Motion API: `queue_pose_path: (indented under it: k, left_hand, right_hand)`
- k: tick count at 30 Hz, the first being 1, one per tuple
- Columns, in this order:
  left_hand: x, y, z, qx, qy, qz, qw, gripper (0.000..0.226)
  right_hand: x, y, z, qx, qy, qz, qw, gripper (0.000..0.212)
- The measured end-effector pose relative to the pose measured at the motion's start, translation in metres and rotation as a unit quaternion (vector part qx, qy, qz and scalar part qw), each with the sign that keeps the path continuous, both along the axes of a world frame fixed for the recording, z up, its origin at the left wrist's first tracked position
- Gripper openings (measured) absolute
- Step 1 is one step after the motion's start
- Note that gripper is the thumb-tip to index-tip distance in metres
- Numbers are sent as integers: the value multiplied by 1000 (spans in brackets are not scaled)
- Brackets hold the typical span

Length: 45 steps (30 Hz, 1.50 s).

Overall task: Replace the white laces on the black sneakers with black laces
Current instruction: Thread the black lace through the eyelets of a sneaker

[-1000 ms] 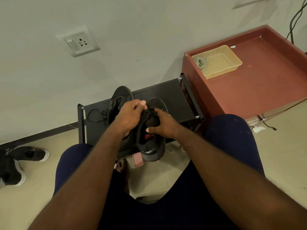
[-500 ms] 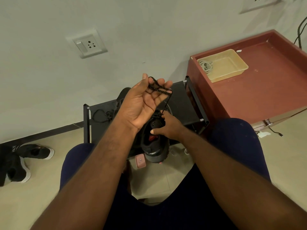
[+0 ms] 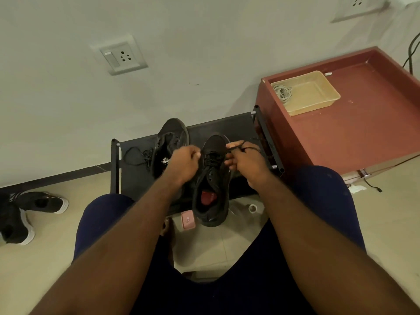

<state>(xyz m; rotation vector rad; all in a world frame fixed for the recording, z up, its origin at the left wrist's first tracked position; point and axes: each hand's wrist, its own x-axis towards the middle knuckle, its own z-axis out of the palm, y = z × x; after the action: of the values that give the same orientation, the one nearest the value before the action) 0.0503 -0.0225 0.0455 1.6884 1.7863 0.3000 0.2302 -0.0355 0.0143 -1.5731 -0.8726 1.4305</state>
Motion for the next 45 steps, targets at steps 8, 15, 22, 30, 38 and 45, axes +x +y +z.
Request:
queue_pose_path:
  k: [8,15,22,30,38,45]
  left_hand:
    - [7,-34,-56,23,-2,70,997,13]
    - [9,-39,-59,62,16,44,997,14]
    - [14,-34,-61,18,-59,142,988,12]
    - [17,-30,-63,-31,-137,202,969,14]
    - [11,-31,-69,-88,-202,211,952,11]
    - [11,-34,-72,-59,-170,170,969,28]
  right_hand:
    - [16,6,15,-11,73,-117,990,21]
    - [29,4,52,169,31,-167,971,32]
    - [47,-10,25,-160,-273,123,941,67]
    - [-5,-6,-5,106,-383,261,880,49]
    - [-16,0,-32,119,-485,270,823,19]
    - [-12,-12,-32,47,-340,209,916,24]
